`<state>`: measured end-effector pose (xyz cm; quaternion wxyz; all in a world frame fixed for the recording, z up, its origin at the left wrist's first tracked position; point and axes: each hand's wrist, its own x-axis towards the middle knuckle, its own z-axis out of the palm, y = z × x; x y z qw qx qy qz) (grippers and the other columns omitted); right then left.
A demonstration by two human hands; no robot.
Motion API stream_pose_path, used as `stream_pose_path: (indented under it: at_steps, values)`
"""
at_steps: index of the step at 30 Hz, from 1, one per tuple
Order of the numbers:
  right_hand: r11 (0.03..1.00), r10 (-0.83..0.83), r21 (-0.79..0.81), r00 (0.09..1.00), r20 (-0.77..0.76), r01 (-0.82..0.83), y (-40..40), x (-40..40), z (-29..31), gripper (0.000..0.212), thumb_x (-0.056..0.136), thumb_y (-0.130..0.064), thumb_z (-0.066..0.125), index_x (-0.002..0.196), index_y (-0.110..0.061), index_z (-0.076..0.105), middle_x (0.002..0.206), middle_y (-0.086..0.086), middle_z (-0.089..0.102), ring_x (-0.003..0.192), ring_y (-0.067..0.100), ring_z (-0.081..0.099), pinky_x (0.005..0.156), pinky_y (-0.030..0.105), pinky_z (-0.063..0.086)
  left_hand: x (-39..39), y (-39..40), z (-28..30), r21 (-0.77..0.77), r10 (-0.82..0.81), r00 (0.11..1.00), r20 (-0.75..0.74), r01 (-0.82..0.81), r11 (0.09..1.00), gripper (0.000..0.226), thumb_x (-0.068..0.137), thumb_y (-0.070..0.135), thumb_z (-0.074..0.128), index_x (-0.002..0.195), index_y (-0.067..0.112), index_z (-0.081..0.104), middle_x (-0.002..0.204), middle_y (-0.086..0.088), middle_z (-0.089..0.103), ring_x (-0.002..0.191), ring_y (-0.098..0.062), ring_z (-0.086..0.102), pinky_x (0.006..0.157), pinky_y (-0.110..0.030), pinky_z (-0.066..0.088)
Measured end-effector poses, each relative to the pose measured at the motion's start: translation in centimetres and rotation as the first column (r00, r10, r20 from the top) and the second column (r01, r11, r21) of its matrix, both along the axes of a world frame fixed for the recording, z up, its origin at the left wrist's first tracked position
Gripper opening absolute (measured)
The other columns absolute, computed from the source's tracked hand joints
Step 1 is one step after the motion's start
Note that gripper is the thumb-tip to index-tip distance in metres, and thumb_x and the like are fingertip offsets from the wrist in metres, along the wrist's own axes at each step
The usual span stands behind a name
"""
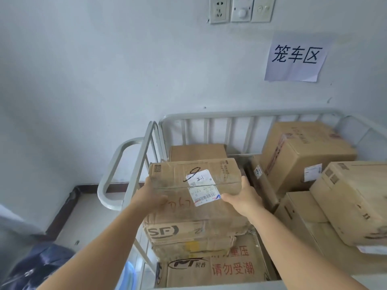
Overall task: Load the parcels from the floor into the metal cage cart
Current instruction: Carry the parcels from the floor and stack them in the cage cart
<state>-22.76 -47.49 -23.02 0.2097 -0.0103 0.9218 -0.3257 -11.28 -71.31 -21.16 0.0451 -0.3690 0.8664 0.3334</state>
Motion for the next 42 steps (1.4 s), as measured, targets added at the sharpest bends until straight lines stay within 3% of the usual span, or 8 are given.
stream_pose_path:
  at_steps: [8, 12, 16, 19, 22, 27, 33, 42]
  values:
    - [0.997, 0.028, 0.065, 1.0, 0.008, -0.028, -0.8, -0.1, -1.3, 0.101, 0.084, -0.052, 0.064, 0.157, -0.026, -0.001, 0.157, 0.005, 0.026, 0.141, 0.035, 0.028, 0.111, 0.048, 0.031, -0.1, -0.1, -2.1, -0.071, -0.034, 0.999, 0.016, 0.035, 0.997, 0.061, 0.087, 0.026, 0.064, 0.14, 0.022, 0.034, 0.103, -0.002, 0.063, 0.082, -0.018, 0.059, 0.064, -0.028, 0.045]
    - [0.996, 0.055, 0.071, 0.998, -0.008, -0.054, -0.9, 0.4, -1.0, 0.099, 0.087, -0.049, 0.062, 0.156, -0.022, -0.002, 0.161, 0.003, 0.017, 0.143, 0.032, 0.029, 0.112, 0.048, 0.033, -0.3, 0.5, -1.9, -0.158, -0.1, 0.992, 0.073, 0.111, 0.981, 0.047, 0.087, 0.028, 0.061, 0.13, 0.019, 0.043, 0.127, -0.011, 0.047, 0.104, -0.025, 0.054, 0.084, -0.034, 0.049]
    - [0.988, 0.097, 0.127, 0.991, -0.088, -0.085, -0.7, 2.0, -0.4, 0.094, 0.091, -0.051, 0.057, 0.157, -0.015, -0.001, 0.164, 0.001, 0.004, 0.147, 0.025, 0.021, 0.116, 0.043, 0.028, -0.2, 1.4, -1.4, -0.273, -0.219, 0.969, 0.114, 0.243, 0.931, 0.058, 0.09, 0.029, 0.057, 0.143, 0.021, 0.036, 0.152, -0.011, 0.027, 0.14, -0.031, 0.026, 0.113, -0.045, 0.03]
    - [0.978, 0.121, 0.189, 0.977, -0.177, -0.087, 0.0, 3.9, 0.5, 0.091, 0.092, -0.053, 0.053, 0.157, -0.015, 0.002, 0.164, 0.002, 0.003, 0.148, 0.025, 0.016, 0.116, 0.041, 0.023, 0.0, 3.0, -0.5, -0.318, -0.347, 0.932, 0.099, 0.361, 0.877, 0.073, 0.094, 0.03, 0.054, 0.153, 0.023, 0.013, 0.16, -0.009, 0.013, 0.148, -0.029, 0.009, 0.12, -0.046, 0.014]
    - [0.964, 0.135, 0.254, 0.962, -0.239, -0.072, 1.7, 6.3, 1.8, 0.086, 0.094, -0.053, 0.05, 0.157, -0.016, 0.004, 0.164, 0.002, 0.005, 0.149, 0.023, 0.012, 0.117, 0.042, 0.019, 0.3, 5.2, 0.6, -0.347, -0.476, 0.876, 0.079, 0.472, 0.81, 0.073, 0.095, 0.037, 0.051, 0.154, 0.02, 0.011, 0.16, -0.006, 0.014, 0.148, -0.027, 0.011, 0.119, -0.042, 0.015]
    - [0.959, 0.036, 0.281, 0.962, -0.271, 0.044, 6.6, 11.0, 3.4, 0.081, 0.096, -0.05, 0.048, 0.157, -0.018, 0.006, 0.164, 0.001, 0.005, 0.15, 0.022, 0.008, 0.12, 0.043, 0.015, 1.0, 10.1, 2.1, -0.383, -0.684, 0.726, 0.065, 0.652, 0.655, 0.075, 0.095, 0.046, 0.047, 0.154, 0.018, 0.009, 0.158, -0.007, 0.021, 0.145, -0.025, 0.019, 0.117, -0.037, 0.024]
    - [0.904, -0.153, 0.332, 0.929, -0.338, 0.269, 14.4, 17.6, 4.5, 0.082, 0.096, -0.049, 0.049, 0.157, -0.019, 0.003, 0.164, 0.0, 0.003, 0.151, 0.021, 0.004, 0.121, 0.042, 0.011, 2.9, 18.8, 3.8, -0.381, -0.852, 0.523, -0.009, 0.786, 0.486, 0.074, 0.095, 0.041, 0.05, 0.154, 0.024, 0.009, 0.158, -0.002, 0.022, 0.145, -0.024, 0.022, 0.116, -0.038, 0.025]
    - [0.748, -0.459, 0.355, 0.823, -0.336, 0.561, 26.5, 29.7, 3.5, 0.077, 0.095, -0.048, 0.048, 0.154, -0.016, 0.012, 0.161, 0.001, 0.016, 0.148, 0.022, 0.013, 0.118, 0.042, 0.017, 7.4, 33.6, 4.2, -0.392, -0.993, 0.113, 0.021, 0.915, 0.096, 0.075, 0.094, 0.042, 0.052, 0.153, 0.023, 0.011, 0.156, -0.003, 0.026, 0.144, -0.025, 0.023, 0.118, -0.041, 0.022]
